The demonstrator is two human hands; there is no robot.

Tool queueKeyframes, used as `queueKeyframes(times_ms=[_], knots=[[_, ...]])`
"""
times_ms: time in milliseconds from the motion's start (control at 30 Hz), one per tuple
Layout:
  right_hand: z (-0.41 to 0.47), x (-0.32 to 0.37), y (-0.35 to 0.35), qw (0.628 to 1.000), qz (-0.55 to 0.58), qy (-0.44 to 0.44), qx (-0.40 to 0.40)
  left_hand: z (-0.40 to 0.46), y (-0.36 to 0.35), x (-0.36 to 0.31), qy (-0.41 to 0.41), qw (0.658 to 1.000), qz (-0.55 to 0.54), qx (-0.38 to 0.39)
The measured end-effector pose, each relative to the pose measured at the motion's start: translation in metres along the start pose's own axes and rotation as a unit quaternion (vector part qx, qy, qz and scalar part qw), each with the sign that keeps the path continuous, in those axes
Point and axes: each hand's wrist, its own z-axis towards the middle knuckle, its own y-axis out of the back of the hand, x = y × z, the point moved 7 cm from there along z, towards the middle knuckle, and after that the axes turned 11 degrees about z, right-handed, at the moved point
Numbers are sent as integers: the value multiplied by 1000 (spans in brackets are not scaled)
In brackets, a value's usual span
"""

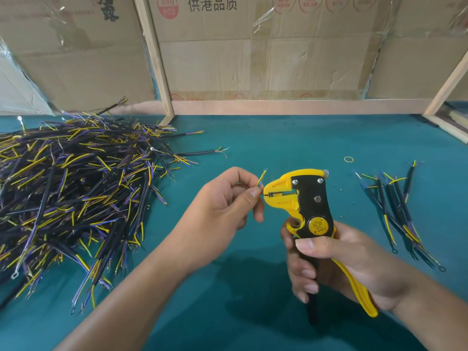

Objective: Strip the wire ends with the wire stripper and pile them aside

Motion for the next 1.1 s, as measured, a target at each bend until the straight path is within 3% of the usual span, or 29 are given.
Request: queueKeyframes(times_ms=[267, 1100], knots=[[1, -5, 0, 997, 72, -22, 19, 0, 0, 2, 14, 1000, -12, 18], [0, -3, -10, 997, 73, -5, 24, -2, -6, 0, -23, 994, -47, 99]])
